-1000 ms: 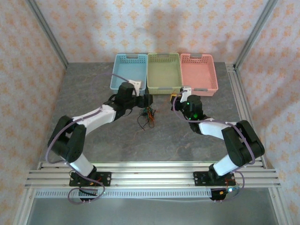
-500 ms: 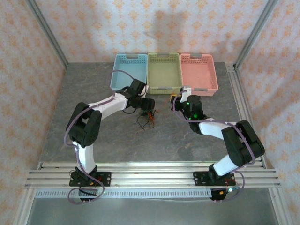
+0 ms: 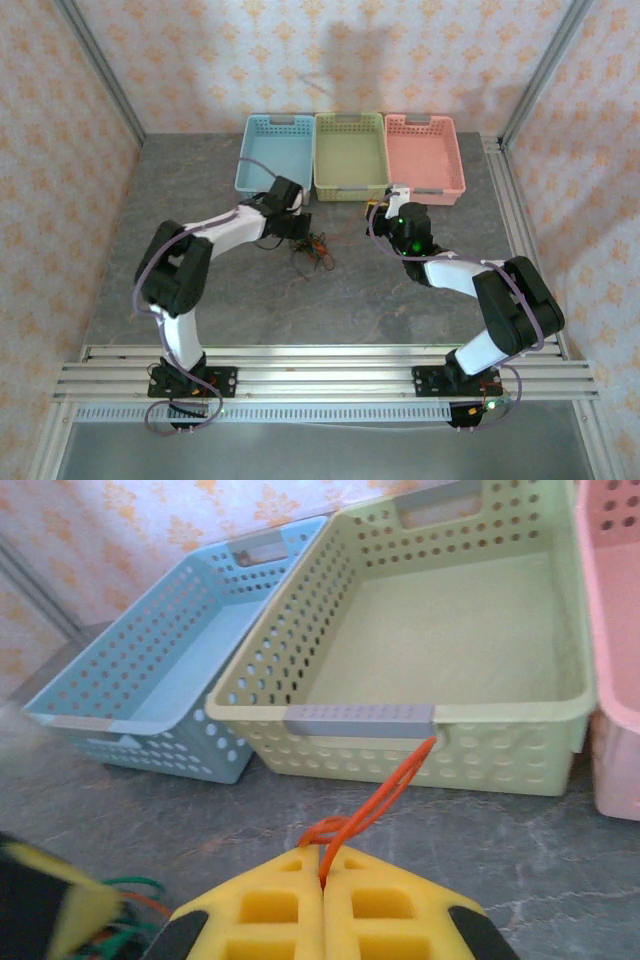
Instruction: Untangle the cables
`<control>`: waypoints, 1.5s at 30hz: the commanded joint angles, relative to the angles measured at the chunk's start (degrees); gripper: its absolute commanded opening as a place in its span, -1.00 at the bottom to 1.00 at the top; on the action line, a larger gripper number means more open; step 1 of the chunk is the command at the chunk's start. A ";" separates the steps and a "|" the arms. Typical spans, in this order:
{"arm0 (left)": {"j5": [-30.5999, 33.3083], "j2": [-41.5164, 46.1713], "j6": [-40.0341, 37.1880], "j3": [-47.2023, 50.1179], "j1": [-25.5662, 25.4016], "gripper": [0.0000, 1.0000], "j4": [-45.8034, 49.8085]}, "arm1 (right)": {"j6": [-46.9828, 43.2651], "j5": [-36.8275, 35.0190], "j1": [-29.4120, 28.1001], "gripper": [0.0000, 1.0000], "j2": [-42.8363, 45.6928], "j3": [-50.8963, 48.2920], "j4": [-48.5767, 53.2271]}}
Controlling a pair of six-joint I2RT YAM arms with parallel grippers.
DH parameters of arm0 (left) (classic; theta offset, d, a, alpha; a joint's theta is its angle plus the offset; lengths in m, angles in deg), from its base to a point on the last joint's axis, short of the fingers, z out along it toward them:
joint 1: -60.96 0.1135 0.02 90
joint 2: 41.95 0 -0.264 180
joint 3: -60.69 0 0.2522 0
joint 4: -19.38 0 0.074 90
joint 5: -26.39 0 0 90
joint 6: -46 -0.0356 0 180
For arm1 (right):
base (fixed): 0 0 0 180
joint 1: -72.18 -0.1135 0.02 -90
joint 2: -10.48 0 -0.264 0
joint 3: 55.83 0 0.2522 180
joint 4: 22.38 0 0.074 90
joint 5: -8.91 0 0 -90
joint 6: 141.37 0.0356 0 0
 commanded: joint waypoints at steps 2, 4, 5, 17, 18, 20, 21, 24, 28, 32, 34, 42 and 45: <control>3.06 10.34 9.04 10.88 8.02 -1.00 -13.61 | -0.24 -10.77 0.12 -1.00 1.56 0.93 3.37; 4.03 13.70 11.02 14.66 9.77 -1.00 -16.91 | 0.61 -15.38 0.63 -1.00 2.18 0.50 4.44; 5.19 15.45 11.52 16.39 10.07 -1.00 -18.07 | 1.22 -17.99 0.83 -1.00 2.52 0.28 5.10; 17.85 28.26 15.67 27.18 12.19 -1.00 -23.08 | 4.20 -30.27 1.73 -1.00 3.73 -0.34 8.39; 17.71 28.20 15.57 27.19 12.19 -1.00 -23.15 | 4.19 -30.07 1.70 -1.00 3.66 -0.26 8.44; 16.22 28.19 15.30 27.26 12.24 -1.00 -24.06 | 4.11 -29.05 1.75 -1.00 3.43 -0.13 8.32; 14.64 28.23 14.95 27.50 12.26 -1.00 -25.16 | 4.04 -28.53 1.72 -1.00 3.37 0.00 8.39; 10.89 29.21 14.34 29.08 12.22 -1.00 -28.74 | 4.09 -29.27 1.75 -1.00 3.37 0.14 9.10; 4.15 29.65 13.75 30.62 12.06 -1.00 -34.25 | 2.29 -24.86 1.84 -0.71 3.49 -0.51 7.03; 1.53 29.13 11.19 30.21 11.10 -1.00 -35.38 | 0.33 -16.30 1.76 0.10 3.39 -2.52 0.15; 0.45 29.06 10.23 29.95 10.40 -1.00 -35.75 | -1.73 -15.22 0.74 0.19 3.71 -3.80 -3.34; -1.40 28.14 1.78 25.94 5.69 -1.00 -30.87 | -11.59 -12.18 -4.57 0.38 3.66 -4.94 -8.28; -1.37 29.26 0.42 26.47 5.79 -1.00 -30.55 | -11.37 -18.88 -4.57 0.51 2.86 -3.61 -4.29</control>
